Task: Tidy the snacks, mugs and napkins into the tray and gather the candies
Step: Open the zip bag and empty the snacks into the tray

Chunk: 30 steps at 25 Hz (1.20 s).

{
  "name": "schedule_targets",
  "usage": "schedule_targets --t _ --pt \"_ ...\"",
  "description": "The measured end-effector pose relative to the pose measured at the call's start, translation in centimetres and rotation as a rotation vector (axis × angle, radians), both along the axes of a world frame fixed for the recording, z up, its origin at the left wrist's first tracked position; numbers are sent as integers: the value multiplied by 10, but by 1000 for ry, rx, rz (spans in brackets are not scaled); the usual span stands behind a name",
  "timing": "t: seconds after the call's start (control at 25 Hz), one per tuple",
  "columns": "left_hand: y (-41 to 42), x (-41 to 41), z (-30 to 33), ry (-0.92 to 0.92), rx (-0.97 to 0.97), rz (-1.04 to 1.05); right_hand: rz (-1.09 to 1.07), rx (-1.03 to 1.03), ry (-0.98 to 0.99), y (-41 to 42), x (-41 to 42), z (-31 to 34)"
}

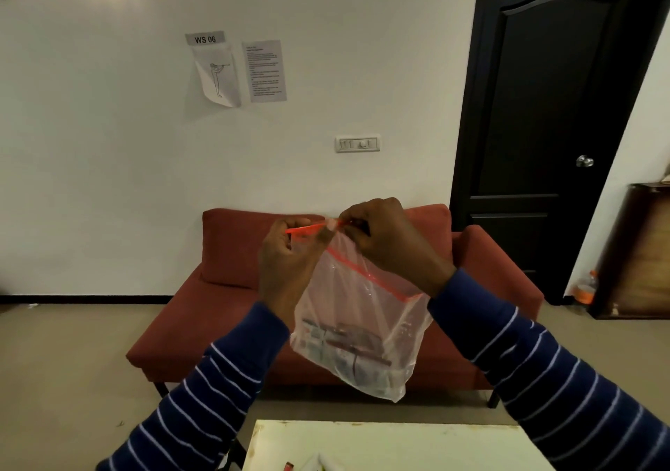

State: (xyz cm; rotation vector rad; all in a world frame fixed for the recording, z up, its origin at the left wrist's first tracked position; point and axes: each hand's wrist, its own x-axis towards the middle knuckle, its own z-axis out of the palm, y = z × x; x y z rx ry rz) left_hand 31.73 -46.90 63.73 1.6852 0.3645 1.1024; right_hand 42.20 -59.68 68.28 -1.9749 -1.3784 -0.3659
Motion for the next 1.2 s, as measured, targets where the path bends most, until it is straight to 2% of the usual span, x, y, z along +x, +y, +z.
schedule_targets --t 0.16,0.28,0.36,0.44,0.6,0.68,0.76,0.8,0.92,1.0,1.04,1.08,1.12,1.2 --pt "2 -3 -3 204 264 131 -59 -9 -6 -4 1 -3" --pt "-1 -13 -2 236 672 161 -122 17 -2 -10 9 -5" --pt "-8 -17 1 275 940 106 -150 3 -22 -11 12 -10" --pt "-14 -18 4 359 1052 48 -164 -2 -30 -11 12 -15" --pt "-16 -9 8 364 853 69 -206 23 -42 -16 8 -20" --pt "-16 -6 9 400 755 120 -245 53 -159 -24 -1 -24" --pt "-17 -7 6 420 738 126 -167 87 -249 -33 -8 -25" --pt "-19 -8 3 422 755 112 -69 67 -232 -37 -10 -25" --pt "-25 -10 -4 478 759 89 168 -243 -64 -37 -10 -32" --pt "-30 -9 -10 513 740 88 199 -551 -80 -27 -12 -47" --pt "-33 -9 -11 512 730 86 177 -609 -83 -20 -14 -59" --pt "-35 -10 -12 503 719 81 146 -573 -64 -14 -18 -70" --pt "-38 -10 -12 496 707 76 106 -447 9 -9 -21 -81" --pt "-39 -11 -13 495 696 81 55 -103 170 -3 -25 -98"
